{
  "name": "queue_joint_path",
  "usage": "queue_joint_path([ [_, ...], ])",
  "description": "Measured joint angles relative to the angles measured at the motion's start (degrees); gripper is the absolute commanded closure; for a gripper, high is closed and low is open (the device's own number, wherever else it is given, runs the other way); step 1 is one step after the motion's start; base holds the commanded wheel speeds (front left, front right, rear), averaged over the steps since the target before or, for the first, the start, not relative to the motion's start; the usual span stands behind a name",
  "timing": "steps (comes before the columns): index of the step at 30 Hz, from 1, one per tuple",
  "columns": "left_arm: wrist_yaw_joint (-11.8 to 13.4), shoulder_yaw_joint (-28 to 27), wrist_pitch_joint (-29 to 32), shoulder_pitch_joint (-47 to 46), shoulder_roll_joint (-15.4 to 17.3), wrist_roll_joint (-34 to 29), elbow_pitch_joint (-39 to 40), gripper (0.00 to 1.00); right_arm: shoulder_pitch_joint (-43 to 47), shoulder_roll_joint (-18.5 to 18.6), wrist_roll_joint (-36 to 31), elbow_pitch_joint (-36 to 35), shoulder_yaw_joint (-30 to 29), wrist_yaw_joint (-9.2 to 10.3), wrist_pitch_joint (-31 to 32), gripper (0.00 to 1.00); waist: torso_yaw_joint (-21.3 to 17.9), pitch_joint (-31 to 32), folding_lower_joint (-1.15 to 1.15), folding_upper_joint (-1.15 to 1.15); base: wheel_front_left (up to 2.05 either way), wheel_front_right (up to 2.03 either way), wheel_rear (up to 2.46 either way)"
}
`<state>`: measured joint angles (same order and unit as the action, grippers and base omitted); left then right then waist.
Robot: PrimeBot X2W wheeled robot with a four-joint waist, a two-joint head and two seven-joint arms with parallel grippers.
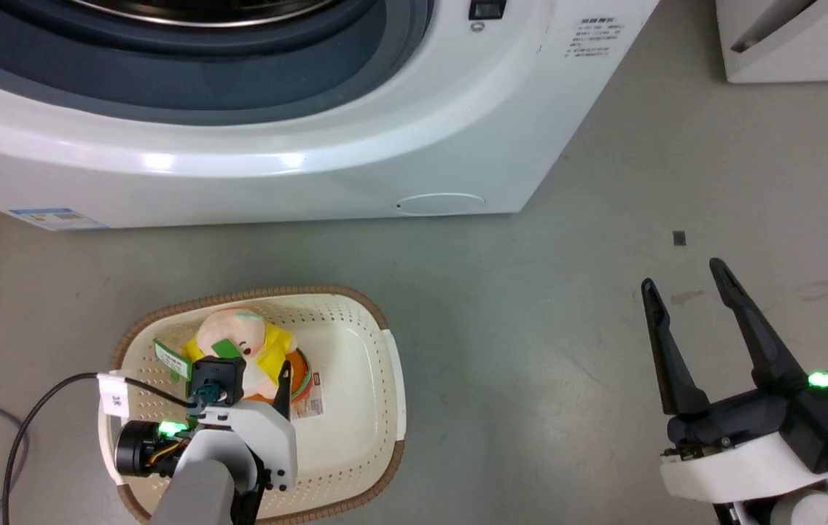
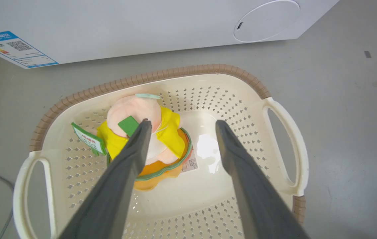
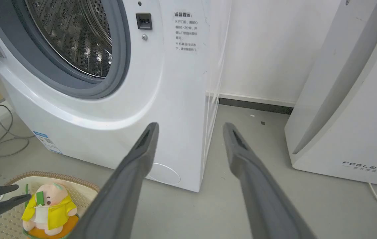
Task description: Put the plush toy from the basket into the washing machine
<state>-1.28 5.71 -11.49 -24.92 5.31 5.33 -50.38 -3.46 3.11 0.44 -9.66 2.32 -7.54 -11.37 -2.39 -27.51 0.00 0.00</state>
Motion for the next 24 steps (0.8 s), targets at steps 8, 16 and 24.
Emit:
queue_joint_path([
  [8, 0.92, 0.91, 1.69, -6.64, 1.36, 0.46, -9.44, 0.0, -1.1, 0.0, -0.49, -1.36, 0.43, 0.0, -1.0, 0.0, -0.82, -4.46, 0.0, 0.0, 0.0, 0.0, 0.0],
  [16, 1.87, 1.91, 3.96, -12.24, 2.91, 0.98, -15.69, 0.0, -2.05, -0.01, -0.47, -2.24, 0.37, 0.0, -1.97, 0.0, -2.39, -9.53, 0.0, 0.0, 0.0, 0.0, 0.0],
  [24, 2.88, 2.38, 4.99, -15.85, 3.27, 2.05, -20.39, 0.0, -2.97, -0.01, -0.3, -2.61, 0.69, 0.0, -2.86, 0.0, -3.64, -13.15, 0.0, 0.0, 0.0, 0.0, 0.0],
])
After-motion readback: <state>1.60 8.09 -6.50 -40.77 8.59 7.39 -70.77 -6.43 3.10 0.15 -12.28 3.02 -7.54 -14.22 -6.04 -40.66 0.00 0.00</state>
